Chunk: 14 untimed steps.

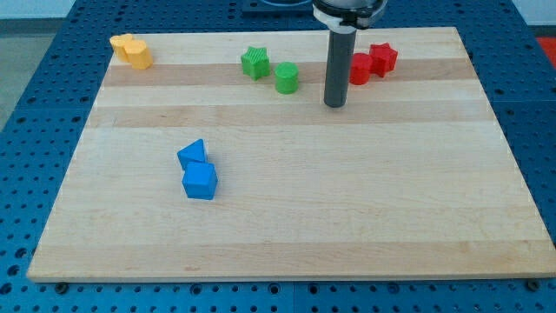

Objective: Place red blocks in a vertical line

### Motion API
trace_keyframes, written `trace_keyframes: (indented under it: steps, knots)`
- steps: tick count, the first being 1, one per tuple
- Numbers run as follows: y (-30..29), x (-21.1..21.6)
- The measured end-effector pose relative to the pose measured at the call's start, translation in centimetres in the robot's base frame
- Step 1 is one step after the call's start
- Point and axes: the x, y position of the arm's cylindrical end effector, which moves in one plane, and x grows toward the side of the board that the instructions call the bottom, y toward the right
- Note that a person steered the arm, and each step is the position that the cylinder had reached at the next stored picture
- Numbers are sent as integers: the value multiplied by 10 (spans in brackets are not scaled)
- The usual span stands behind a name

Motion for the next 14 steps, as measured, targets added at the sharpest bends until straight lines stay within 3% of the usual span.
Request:
trace_keyframes:
  steps: [7,10,14]
  knots:
    - [20,-12]
    - [20,-51]
    - [38,-65]
